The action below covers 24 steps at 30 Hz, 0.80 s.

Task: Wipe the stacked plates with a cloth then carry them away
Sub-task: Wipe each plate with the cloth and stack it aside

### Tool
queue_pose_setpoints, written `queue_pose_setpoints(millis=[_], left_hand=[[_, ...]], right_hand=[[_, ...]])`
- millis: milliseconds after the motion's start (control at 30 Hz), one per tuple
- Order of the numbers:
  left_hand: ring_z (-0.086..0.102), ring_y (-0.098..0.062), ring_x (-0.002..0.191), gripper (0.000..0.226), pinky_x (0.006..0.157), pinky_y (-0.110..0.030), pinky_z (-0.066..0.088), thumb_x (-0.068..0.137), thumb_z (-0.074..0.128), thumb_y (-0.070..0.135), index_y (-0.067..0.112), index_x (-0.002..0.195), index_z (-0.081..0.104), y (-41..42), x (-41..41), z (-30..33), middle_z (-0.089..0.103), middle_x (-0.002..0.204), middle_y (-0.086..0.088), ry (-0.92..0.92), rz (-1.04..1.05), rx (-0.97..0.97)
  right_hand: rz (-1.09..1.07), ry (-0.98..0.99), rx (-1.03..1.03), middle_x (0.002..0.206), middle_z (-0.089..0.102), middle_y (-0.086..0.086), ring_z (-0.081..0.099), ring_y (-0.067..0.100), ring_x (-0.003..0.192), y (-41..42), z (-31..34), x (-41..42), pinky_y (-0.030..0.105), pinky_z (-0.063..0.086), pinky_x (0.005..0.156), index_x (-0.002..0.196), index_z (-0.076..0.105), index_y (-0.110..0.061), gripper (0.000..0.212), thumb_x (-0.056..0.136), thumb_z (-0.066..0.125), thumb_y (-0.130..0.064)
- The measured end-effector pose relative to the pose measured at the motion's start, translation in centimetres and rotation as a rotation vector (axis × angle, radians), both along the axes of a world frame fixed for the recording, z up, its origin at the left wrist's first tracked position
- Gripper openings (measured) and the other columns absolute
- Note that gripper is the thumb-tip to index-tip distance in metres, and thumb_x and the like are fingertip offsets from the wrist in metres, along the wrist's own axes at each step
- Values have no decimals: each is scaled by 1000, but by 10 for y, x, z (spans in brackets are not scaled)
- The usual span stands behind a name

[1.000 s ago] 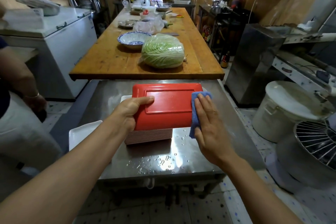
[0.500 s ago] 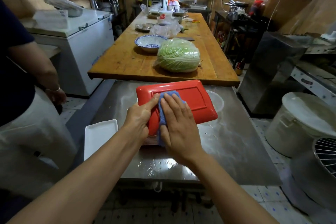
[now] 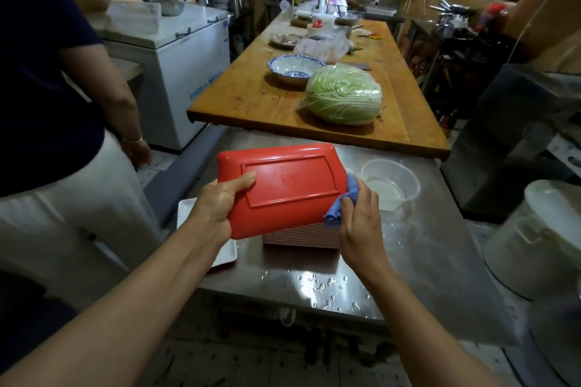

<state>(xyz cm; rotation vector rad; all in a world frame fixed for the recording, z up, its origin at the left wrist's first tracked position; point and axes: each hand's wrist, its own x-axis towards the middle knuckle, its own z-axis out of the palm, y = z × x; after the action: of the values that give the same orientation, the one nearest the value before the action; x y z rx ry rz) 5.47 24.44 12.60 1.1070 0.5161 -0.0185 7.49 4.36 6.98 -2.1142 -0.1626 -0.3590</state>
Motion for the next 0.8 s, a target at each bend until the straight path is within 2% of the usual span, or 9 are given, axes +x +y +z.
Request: queue_pose_setpoints(millis=[67, 100, 167, 267, 367, 467, 533, 667, 800], left_hand=[[66, -27, 72, 16, 48, -35, 56, 81, 67, 11, 19, 92, 59, 11, -3, -2, 68, 87, -11, -5, 22, 9], [66, -28, 76, 16, 53, -37, 56, 81, 67, 11, 20, 93, 59, 17, -4, -2, 68, 90, -12, -13, 36, 15], [65, -30, 82, 19, 65, -41, 55, 82, 67, 11, 20, 96, 58, 32, -6, -3, 67, 96, -13, -40, 74, 25], [68, -23, 81, 20, 70, -40, 56, 80, 70, 13, 24, 92, 58, 57, -8, -3, 68, 93, -7, -130, 165, 127], [65, -2, 67, 17, 62, -20, 52, 77, 75, 19, 24, 86, 61, 83, -11, -11, 66, 81, 8, -251, 242, 642], [60, -10, 67, 23, 62, -22, 45, 76, 78, 28, 19, 94, 67, 101, -14, -36, 65, 77, 5, -339, 136, 1263], [59, -19, 59, 24, 57, -23, 43, 70, 83, 24, 11, 87, 70, 105, -13, -60, 67, 72, -3, -427, 9, 1577], [68, -31, 68, 26, 52, -38, 55, 63, 81, -3, 4, 87, 73, 109, -8, -104, 72, 80, -13, -479, -278, 1748], [67, -25, 63, 31, 40, -32, 50, 59, 81, -5, 9, 85, 73, 112, -9, -136, 72, 81, -5, -483, -355, 1839]], right_hand=[[0, 23, 56, 108, 52, 4, 52, 18, 98, 7, -2, 3, 29, 45, 84, 121, 46, -14, 24, 100, 35, -12], [-16, 28, 71, 98, 57, 2, 56, 17, 90, 11, -2, 6, 22, 44, 77, 111, 48, -17, 18, 100, 36, -11], [-41, 15, 73, 79, 56, -7, 56, 5, 72, 20, -1, 9, 9, 37, 62, 98, 48, -19, 14, 98, 39, -8], [-33, 52, 61, 91, 56, 0, 52, 12, 82, 33, -1, 17, 21, 33, 69, 99, 48, -19, 11, 97, 41, -10], [12, 100, 79, 97, 56, 1, 51, 15, 84, 46, -3, 24, 18, 30, 64, 105, 49, -20, 13, 99, 40, -14], [45, 107, 83, 96, 57, -1, 52, 14, 82, 60, -5, 27, 15, 32, 63, 106, 49, -24, 14, 99, 41, -15], [57, 119, 92, 99, 58, -2, 54, 13, 85, 66, -8, 28, 19, 36, 71, 111, 51, -22, 17, 99, 41, -16], [32, 133, 108, 90, 57, -11, 54, -1, 78, 70, -14, 27, 4, 38, 63, 109, 52, -24, 17, 98, 41, -15], [-2, 146, 110, 88, 55, -14, 53, -8, 76, 69, -18, 30, 1, 38, 63, 110, 53, -21, 19, 98, 42, -13]])
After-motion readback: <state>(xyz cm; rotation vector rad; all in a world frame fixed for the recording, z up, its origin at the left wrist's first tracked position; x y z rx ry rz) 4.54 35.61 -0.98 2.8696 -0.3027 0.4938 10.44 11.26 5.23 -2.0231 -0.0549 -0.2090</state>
